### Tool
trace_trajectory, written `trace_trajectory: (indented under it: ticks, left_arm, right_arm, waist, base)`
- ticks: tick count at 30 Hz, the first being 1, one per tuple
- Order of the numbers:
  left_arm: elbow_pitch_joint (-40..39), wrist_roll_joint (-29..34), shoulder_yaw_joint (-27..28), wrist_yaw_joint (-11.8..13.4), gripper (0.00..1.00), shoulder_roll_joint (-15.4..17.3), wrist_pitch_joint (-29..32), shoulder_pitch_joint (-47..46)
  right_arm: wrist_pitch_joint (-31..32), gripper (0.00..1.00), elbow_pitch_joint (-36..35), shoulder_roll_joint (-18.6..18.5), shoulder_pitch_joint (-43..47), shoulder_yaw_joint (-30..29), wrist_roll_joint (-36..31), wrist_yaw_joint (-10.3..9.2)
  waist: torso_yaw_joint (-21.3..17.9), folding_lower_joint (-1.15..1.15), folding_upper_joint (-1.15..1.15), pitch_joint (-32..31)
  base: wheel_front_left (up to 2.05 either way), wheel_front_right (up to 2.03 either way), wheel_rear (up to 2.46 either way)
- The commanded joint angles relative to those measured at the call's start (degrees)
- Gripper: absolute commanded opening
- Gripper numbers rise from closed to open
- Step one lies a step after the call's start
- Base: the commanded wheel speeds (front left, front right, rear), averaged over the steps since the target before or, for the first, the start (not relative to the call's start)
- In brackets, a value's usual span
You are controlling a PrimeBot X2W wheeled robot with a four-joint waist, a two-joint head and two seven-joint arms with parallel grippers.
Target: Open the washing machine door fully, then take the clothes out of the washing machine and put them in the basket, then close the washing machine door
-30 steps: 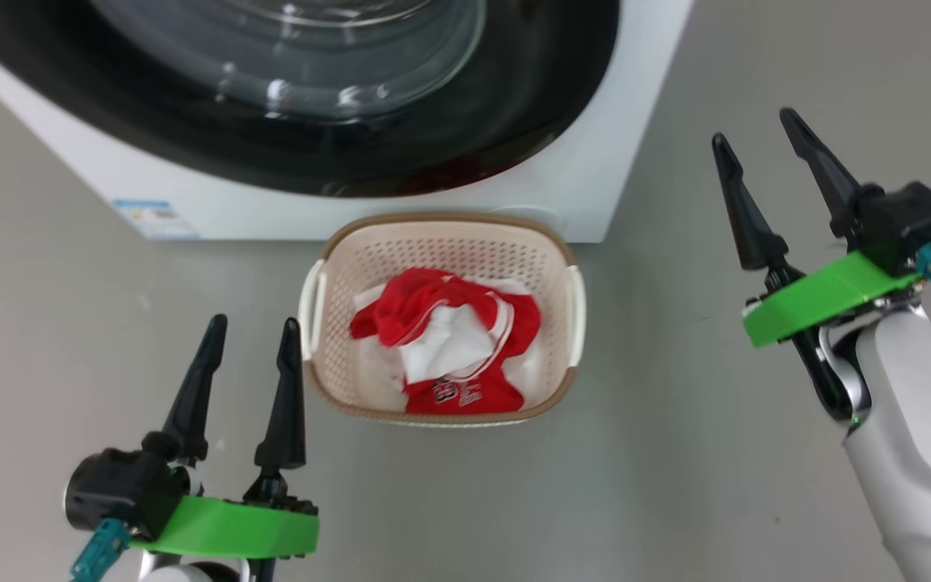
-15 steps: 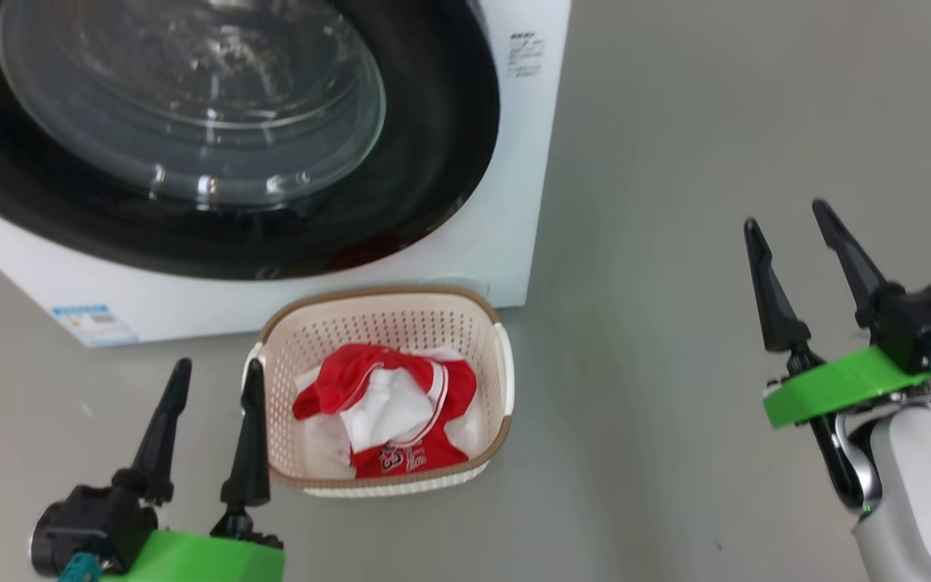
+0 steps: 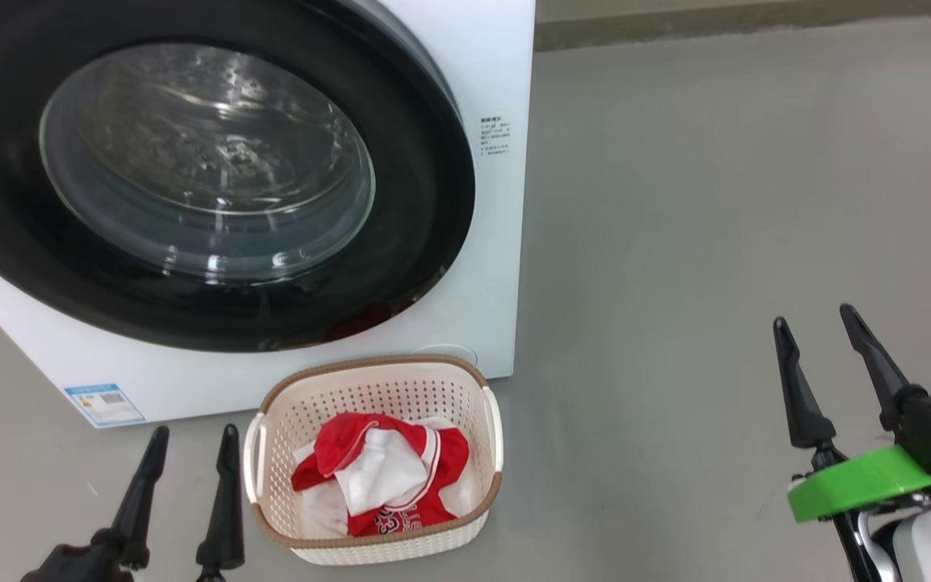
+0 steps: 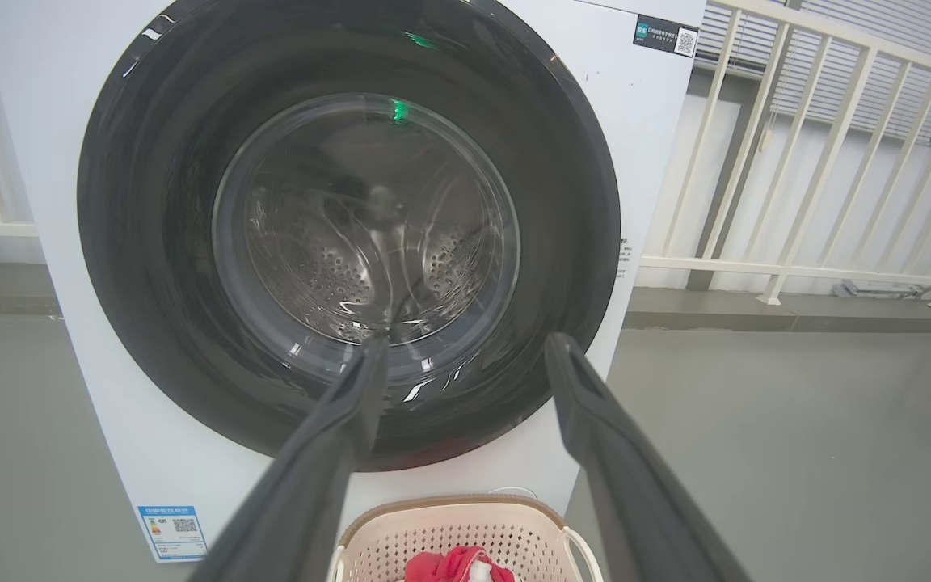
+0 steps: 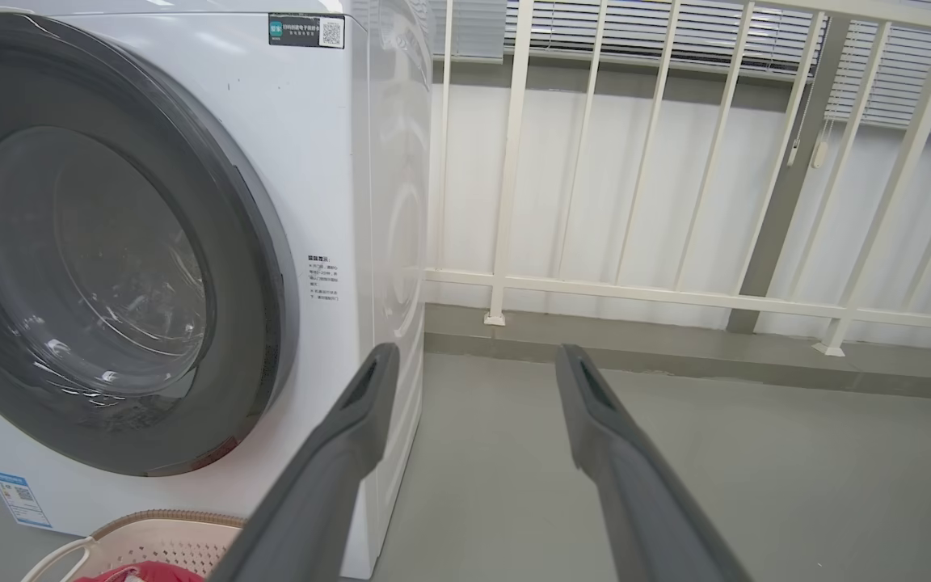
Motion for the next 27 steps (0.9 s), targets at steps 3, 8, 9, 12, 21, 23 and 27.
trace_trajectory:
  ticks: [3,8,9,12,21,23,27]
  left_arm:
    - [-1.2,0.3,2.4,-0.3,1.0,1.2,-0.5,-0.2]
    - [-1.0,0.8,2.5,-0.2,1.0,1.4,-0.5,1.3]
    - [-1.1,0.8,2.6,-0.1,1.0,1.4,-0.5,1.6]
    - [-1.2,0.9,2.9,0.1,1.0,1.4,-0.5,2.3]
    - [-1.4,0.8,3.3,0.7,1.0,1.2,-0.5,2.9]
    - [-1.2,0.7,3.3,1.0,1.0,1.1,-0.5,3.1]
    - [1.2,0.7,1.0,1.1,0.0,0.3,0.3,3.9]
  right_arm:
    - [-0.1,1.0,-2.5,-0.3,0.7,0.7,-0.8,-0.06]
    - [-0.1,1.0,-4.1,0.0,3.1,0.7,-1.2,-0.06]
    - [-0.1,1.0,-4.4,0.0,3.5,0.7,-1.3,-0.06]
    - [-0.1,1.0,-5.1,0.2,4.7,1.0,-1.4,-0.06]
    - [-0.1,1.0,-6.2,0.5,6.4,1.2,-1.3,-0.06]
    - [-0.1,1.0,-6.1,0.4,6.5,1.3,-1.0,-0.06]
    - [0.1,0.0,-3.6,1.4,7.5,0.2,-0.8,0.0]
  waist:
    - [0.1,0.0,0.0,-1.1]
    - [0.2,0.0,0.0,-1.7]
    - [0.2,0.0,0.0,-1.8]
    - [0.2,0.0,0.0,-2.1]
    - [0.4,0.0,0.0,-2.4]
    - [0.5,0.0,0.0,-2.4]
    - [0.5,0.0,0.0,-2.4]
  base:
    - [0.0,0.0,0.0]
    - [0.0,0.0,0.0]
    - [0.0,0.0,0.0]
    - [0.0,0.0,0.0]
    - [0.0,0.0,0.0]
    - [0.0,0.0,0.0]
    - [0.0,0.0,0.0]
